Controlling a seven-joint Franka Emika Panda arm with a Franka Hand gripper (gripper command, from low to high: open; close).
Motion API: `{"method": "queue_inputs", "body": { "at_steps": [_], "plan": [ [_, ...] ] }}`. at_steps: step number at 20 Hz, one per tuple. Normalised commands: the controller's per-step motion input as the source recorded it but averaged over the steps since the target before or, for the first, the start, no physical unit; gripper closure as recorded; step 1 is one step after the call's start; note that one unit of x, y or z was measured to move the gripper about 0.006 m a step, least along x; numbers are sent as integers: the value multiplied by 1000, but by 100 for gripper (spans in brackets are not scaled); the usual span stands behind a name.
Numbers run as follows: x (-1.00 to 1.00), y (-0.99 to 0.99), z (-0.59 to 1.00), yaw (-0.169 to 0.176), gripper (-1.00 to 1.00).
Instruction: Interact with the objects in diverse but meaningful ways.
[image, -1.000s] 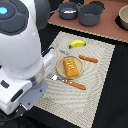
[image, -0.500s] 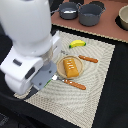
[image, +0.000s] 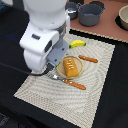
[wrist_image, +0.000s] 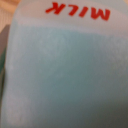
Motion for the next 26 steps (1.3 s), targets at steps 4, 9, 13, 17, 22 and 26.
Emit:
{"method": "queue_inputs", "body": {
  "at_steps": [4,9,13,17,22,26],
  "plan": [
    [-290,746,-274,0,100],
    [-581,687,-349,0,100],
    [-846,594,-298,0,100],
    [-941,581,1,-1,100],
    [-955,382,3,-29,100],
    [-961,209,-22,-39,100]
  ]
}}
